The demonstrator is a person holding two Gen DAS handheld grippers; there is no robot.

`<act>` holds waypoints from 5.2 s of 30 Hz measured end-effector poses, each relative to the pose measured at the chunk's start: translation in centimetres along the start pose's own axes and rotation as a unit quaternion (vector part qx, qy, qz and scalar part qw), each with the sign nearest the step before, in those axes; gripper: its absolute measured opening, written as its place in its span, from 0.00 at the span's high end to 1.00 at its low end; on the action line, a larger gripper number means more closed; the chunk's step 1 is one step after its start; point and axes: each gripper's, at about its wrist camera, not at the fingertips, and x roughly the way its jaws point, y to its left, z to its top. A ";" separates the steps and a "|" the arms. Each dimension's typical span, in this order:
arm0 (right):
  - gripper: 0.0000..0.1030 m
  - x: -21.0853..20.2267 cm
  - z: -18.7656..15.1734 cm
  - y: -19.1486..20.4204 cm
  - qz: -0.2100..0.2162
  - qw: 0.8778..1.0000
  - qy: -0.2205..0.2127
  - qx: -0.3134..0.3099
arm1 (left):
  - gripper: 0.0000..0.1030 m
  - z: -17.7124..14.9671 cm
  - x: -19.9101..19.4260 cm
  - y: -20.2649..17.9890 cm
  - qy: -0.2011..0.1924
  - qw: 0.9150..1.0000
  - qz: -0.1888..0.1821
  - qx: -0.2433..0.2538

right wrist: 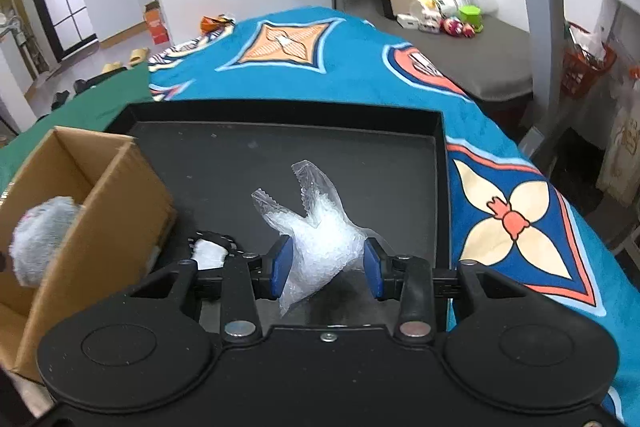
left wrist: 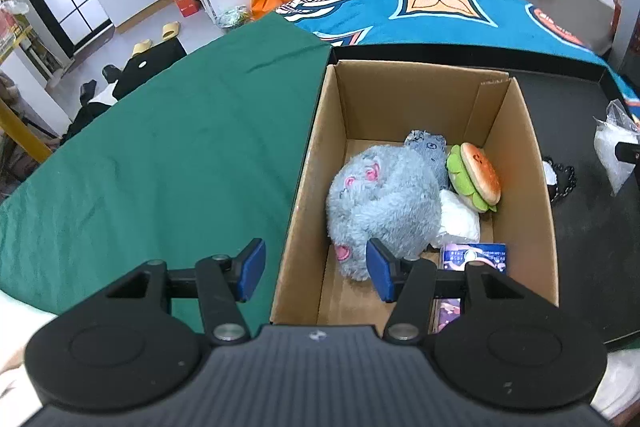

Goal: Organize soft objects
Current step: 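Carry the clear bag into the cardboard box and release it, then move the right gripper to the black keychain and close on it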

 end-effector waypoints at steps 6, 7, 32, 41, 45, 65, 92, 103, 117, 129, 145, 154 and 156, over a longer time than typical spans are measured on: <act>0.63 -2.0 0.3 1.6 0.019 1.000 -0.011 -0.006 | 0.48 -0.2 -0.4 1.7 -0.008 0.998 -0.043 -0.040; 0.63 -2.3 0.3 1.9 0.023 1.000 -0.012 -0.006 | 0.48 -0.3 -0.3 1.9 -0.008 0.998 -0.051 -0.048; 0.63 -8.2 2.3 12.0 0.091 0.992 -0.035 -0.075 | 0.58 -0.7 0.4 3.6 0.004 0.993 -0.093 -0.078; 0.63 -8.3 1.4 14.9 0.104 0.991 -0.013 -0.086 | 0.73 -0.8 1.2 4.0 0.026 0.993 -0.083 -0.085; 0.63 -8.2 1.1 16.2 0.112 0.990 -0.002 -0.089 | 0.77 -0.8 1.5 4.4 0.042 0.991 -0.084 -0.090; 0.45 -6.7 0.6 16.5 0.185 0.980 0.061 0.029 | 0.87 -1.3 2.6 6.0 0.069 0.986 -0.113 -0.102; 0.32 -8.0 -0.1 10.5 0.118 0.993 0.018 0.011 | 0.77 -1.1 0.7 3.5 0.041 0.996 -0.064 -0.046; 0.16 -6.4 -1.1 7.9 0.091 0.996 0.006 0.023 | 0.57 -0.8 0.5 2.5 0.041 0.998 -0.029 -0.025; 0.16 -2.5 -1.8 5.7 0.078 0.995 0.018 0.051 | 0.46 -0.8 0.5 0.6 0.033 0.999 0.012 0.021; 0.17 1.3 -2.0 5.5 0.078 0.995 0.017 0.054 | 0.45 -0.7 1.6 -0.6 0.055 0.997 0.038 0.048; 0.75 4.1 -2.8 6.4 0.073 0.996 0.034 0.028 | 0.45 -0.6 2.4 -1.3 0.075 0.993 0.067 0.060; 0.92 3.2 -3.4 5.5 0.045 0.998 0.039 0.026 | 0.45 -0.8 1.9 -1.3 0.066 0.993 0.071 0.062; 0.93 2.8 -3.6 5.3 0.042 0.998 0.039 0.027 | 0.45 -0.8 1.7 -1.4 0.063 0.994 0.070 0.060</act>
